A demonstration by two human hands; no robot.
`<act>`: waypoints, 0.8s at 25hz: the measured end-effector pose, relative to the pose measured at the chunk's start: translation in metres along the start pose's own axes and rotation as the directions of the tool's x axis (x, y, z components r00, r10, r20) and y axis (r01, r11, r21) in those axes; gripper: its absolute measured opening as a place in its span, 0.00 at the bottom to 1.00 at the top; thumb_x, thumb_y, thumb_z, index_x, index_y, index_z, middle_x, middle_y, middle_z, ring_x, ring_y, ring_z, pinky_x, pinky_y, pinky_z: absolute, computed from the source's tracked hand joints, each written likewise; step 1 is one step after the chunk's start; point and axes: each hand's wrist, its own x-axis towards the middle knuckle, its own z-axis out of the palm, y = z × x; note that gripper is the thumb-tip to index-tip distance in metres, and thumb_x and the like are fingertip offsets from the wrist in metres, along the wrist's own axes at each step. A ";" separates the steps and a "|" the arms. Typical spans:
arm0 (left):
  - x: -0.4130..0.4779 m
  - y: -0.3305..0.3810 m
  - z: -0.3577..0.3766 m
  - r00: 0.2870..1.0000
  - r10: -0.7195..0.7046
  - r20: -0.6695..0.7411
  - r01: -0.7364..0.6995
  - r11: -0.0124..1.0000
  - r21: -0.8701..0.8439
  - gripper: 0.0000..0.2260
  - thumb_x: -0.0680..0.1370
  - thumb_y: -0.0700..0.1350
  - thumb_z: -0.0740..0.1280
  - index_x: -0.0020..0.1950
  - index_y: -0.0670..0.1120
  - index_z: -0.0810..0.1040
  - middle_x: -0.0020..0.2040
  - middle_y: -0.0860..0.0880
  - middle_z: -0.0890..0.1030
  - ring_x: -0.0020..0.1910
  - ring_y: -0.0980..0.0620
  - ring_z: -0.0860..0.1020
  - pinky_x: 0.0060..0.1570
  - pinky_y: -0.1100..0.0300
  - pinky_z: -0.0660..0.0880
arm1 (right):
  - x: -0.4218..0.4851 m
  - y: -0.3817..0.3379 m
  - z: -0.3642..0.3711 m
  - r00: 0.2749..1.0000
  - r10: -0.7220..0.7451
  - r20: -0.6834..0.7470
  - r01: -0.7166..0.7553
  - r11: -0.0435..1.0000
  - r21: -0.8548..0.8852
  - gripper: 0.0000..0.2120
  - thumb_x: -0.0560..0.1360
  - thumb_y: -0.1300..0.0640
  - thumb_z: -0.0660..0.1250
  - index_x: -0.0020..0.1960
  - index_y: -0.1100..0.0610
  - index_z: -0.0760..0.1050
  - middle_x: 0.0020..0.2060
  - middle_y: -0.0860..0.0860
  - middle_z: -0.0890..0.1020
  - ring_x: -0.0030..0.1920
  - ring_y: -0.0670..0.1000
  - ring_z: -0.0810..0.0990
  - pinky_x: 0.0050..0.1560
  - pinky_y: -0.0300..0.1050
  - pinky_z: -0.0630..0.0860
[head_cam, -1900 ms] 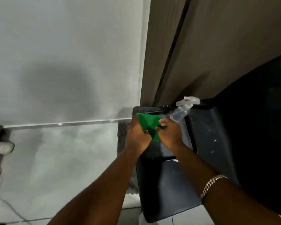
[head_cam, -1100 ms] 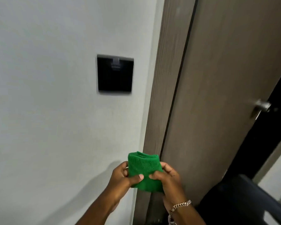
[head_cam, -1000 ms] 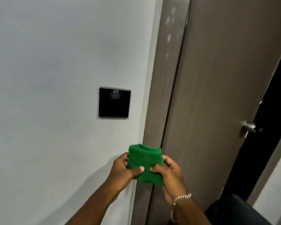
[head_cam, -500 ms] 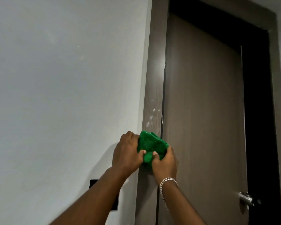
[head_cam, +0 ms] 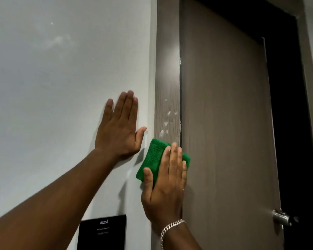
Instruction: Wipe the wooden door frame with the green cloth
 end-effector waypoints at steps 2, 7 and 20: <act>0.013 0.001 0.002 0.999 -0.045 -0.030 0.044 0.999 -0.015 0.37 0.77 0.60 0.45 0.79 0.40 0.40 0.81 0.41 0.41 0.80 0.45 0.40 0.78 0.43 0.43 | -0.002 0.002 0.005 1.000 -0.008 -0.008 0.008 0.999 -0.051 0.33 0.81 0.41 0.46 0.78 0.60 0.51 0.79 0.57 0.54 0.80 0.55 0.49 0.79 0.52 0.47; 0.031 -0.002 -0.001 0.999 -0.014 -0.049 0.013 1.000 -0.015 0.37 0.77 0.60 0.46 0.79 0.40 0.39 0.81 0.40 0.40 0.80 0.44 0.39 0.78 0.45 0.42 | -0.011 0.018 0.004 0.999 -0.042 -0.032 0.040 0.998 -0.049 0.31 0.81 0.42 0.45 0.79 0.59 0.49 0.80 0.55 0.53 0.80 0.53 0.48 0.78 0.52 0.49; 0.039 -0.012 -0.007 0.997 0.054 -0.046 -0.053 0.998 0.024 0.39 0.77 0.64 0.45 0.79 0.41 0.40 0.81 0.41 0.43 0.80 0.44 0.41 0.79 0.45 0.43 | 0.004 0.026 -0.002 0.988 -0.154 0.033 0.156 0.985 -0.071 0.33 0.81 0.41 0.44 0.79 0.60 0.49 0.80 0.56 0.52 0.80 0.55 0.47 0.79 0.53 0.46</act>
